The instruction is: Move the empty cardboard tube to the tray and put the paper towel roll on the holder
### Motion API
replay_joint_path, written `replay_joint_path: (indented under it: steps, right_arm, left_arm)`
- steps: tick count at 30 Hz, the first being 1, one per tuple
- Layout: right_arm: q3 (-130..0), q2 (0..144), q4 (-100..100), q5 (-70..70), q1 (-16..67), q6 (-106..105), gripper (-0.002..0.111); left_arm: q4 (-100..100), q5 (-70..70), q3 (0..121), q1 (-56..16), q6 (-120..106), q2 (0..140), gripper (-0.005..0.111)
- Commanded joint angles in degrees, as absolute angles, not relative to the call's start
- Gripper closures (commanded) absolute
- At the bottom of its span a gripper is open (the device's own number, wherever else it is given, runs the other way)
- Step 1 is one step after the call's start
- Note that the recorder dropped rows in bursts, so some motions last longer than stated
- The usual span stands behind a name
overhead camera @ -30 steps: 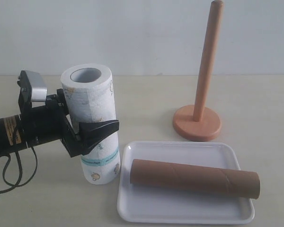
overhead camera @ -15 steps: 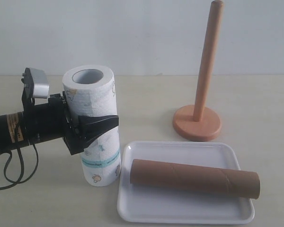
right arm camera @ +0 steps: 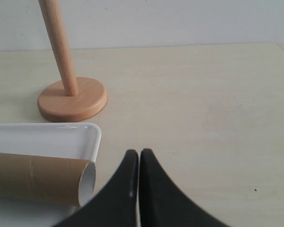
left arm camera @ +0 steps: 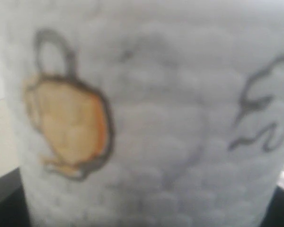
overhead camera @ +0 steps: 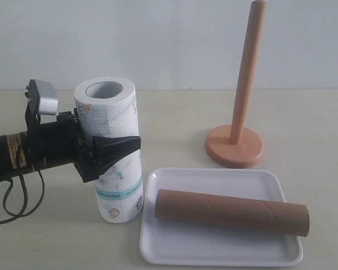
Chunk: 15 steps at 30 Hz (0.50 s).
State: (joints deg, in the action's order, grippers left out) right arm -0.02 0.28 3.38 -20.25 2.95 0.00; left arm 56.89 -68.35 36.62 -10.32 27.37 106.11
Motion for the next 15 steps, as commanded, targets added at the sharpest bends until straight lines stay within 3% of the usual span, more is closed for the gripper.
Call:
replay_joint_path:
  steps: [1, 7, 15]
  right_arm:
    - [0.0, 0.0, 3.2, -20.0, 2.8, 0.0, 0.108]
    - [0.0, 0.0, 3.2, -19.2, 2.8, 0.0, 0.108]
    - [0.0, 0.0, 3.2, -19.2, 2.8, 0.0, 0.108]
  left_arm:
    - [56.9, -70.0, 36.9, -10.5, 31.3, 100.5, 0.103]
    - [56.4, -62.4, 36.9, -10.5, 35.6, 87.3, 0.103]
    - [56.4, -58.0, 42.0, -13.2, 43.7, 81.6, 0.103]
